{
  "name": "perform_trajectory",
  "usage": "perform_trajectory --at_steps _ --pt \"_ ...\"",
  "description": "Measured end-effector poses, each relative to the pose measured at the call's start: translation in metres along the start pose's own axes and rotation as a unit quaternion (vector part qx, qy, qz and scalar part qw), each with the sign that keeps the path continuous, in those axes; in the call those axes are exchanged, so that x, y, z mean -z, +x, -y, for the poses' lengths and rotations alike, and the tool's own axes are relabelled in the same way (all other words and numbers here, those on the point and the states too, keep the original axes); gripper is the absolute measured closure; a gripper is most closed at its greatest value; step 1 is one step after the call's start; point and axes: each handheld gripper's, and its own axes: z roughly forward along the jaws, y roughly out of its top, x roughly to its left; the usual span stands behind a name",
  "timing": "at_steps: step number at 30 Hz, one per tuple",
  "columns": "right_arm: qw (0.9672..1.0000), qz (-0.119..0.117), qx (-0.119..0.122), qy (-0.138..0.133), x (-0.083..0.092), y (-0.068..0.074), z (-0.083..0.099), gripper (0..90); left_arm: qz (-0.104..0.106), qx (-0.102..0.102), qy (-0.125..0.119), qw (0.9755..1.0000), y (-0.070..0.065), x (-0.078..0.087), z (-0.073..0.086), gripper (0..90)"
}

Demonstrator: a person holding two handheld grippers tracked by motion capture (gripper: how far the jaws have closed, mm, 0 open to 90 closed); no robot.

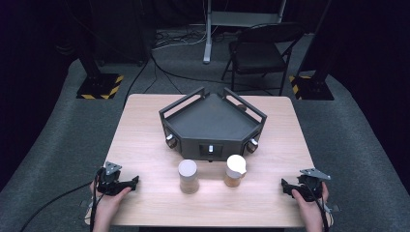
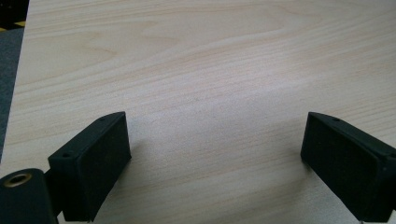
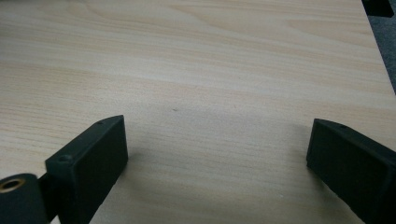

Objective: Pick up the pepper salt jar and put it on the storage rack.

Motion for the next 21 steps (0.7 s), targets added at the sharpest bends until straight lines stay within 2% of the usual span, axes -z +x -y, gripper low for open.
perform_trajectory --at_steps 21 --pt "1.0000 -0.004 0.005 0.006 -0.0018 0.0005 -0.0026 0.0 -0.002 0.003 0.001 1.0000 0.0000 0.0008 0.0006 6.8"
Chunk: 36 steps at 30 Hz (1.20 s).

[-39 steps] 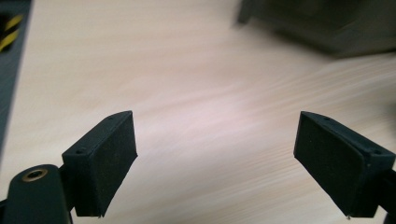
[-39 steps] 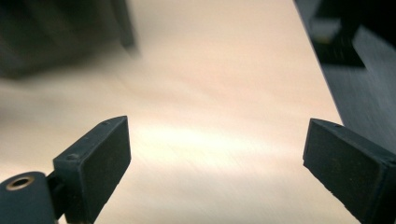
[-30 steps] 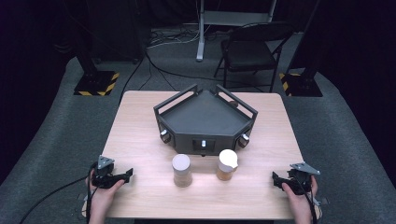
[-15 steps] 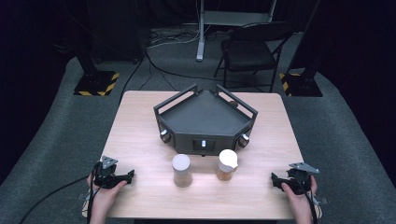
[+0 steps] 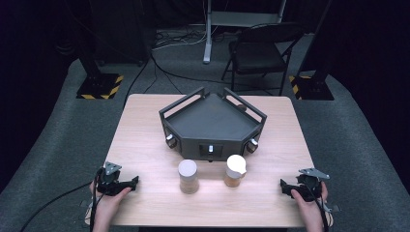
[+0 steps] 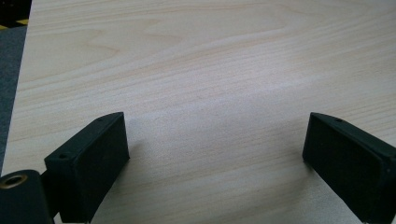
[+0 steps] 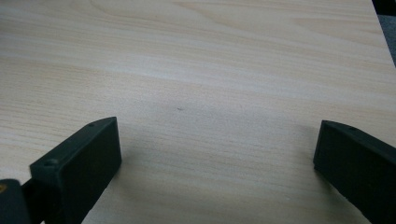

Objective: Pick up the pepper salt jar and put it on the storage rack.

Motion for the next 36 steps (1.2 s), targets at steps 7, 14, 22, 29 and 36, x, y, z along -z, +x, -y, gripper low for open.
perform_trajectory --at_steps 7,14,22,29,36 --pt "1.0000 0.000 0.001 0.000 0.000 0.000 0.000 0.0 0.007 0.004 -0.003 1.0000 0.002 0.001 0.001 7.1" --pt "1.0000 -0.001 0.002 0.000 -0.001 0.000 0.000 0.0 0.036 0.014 -0.017 0.9991 0.009 0.006 0.001 9.6" --pt "1.0000 -0.002 0.003 0.000 -0.001 0.000 -0.001 0.0 0.056 0.005 -0.038 0.9977 0.007 0.015 -0.002 10.0" --pt "1.0000 -0.002 0.003 0.000 -0.001 0.000 -0.001 0.0 0.064 -0.010 -0.049 0.9967 0.000 0.021 -0.004 10.5" --pt "1.0000 -0.002 0.003 0.000 -0.001 0.000 -0.001 0.0 0.072 -0.022 -0.060 0.9954 -0.006 0.026 -0.007 10.8"
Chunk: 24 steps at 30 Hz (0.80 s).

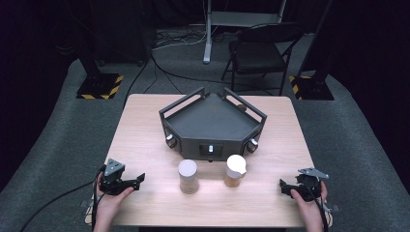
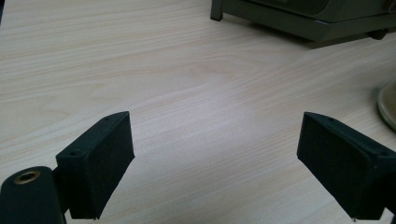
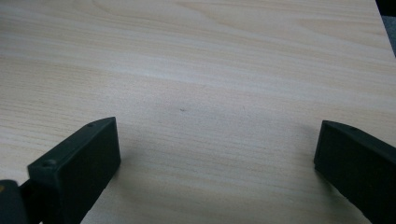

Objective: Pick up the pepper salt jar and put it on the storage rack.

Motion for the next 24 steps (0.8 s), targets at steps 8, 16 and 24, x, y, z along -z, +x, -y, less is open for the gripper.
perform_trajectory --at_steps 8,16,24 --pt "1.0000 0.000 0.000 0.000 0.000 0.000 0.000 0.0 0.024 -0.008 -0.006 0.9997 -0.005 0.002 -0.005 10.8" --pt "1.0000 0.000 0.000 0.000 0.000 0.000 0.000 0.0 0.033 -0.025 -0.004 0.9991 -0.014 0.002 -0.011 10.8" --pt "1.0000 0.000 -0.001 0.000 0.000 0.000 0.000 0.0 0.045 -0.041 -0.005 0.9981 -0.022 0.002 -0.015 10.6"
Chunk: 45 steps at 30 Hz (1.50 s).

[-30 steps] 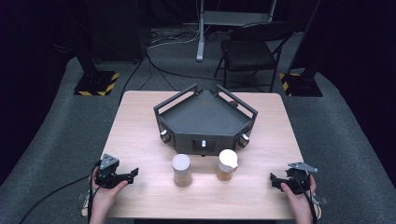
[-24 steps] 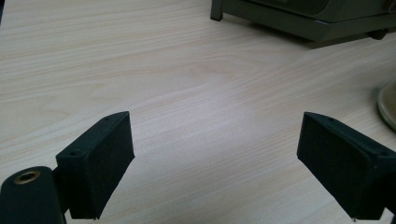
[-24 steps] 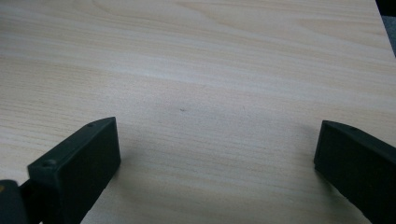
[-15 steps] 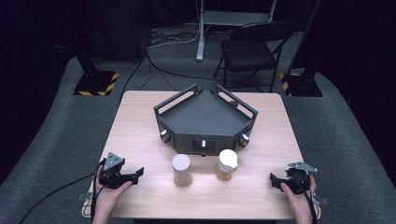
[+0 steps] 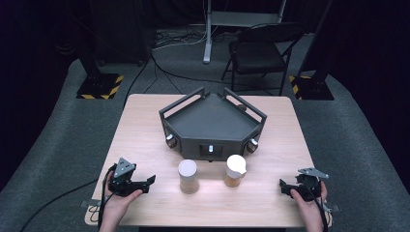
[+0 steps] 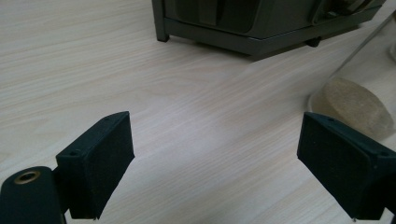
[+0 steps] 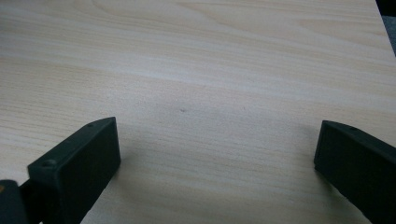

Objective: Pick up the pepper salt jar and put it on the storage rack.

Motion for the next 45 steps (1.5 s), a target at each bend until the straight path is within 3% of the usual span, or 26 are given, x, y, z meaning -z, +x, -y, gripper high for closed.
perform_trajectory --at_steps 28,45 --pt "1.0000 -0.004 0.004 0.001 -0.001 0.000 -0.001 0.0 0.050 -0.055 0.008 0.9972 -0.029 -0.010 -0.016 10.4" --pt "1.0000 -0.004 0.004 0.001 -0.001 0.001 -0.001 0.0 0.082 -0.071 0.011 0.9940 -0.044 -0.024 -0.018 10.4"
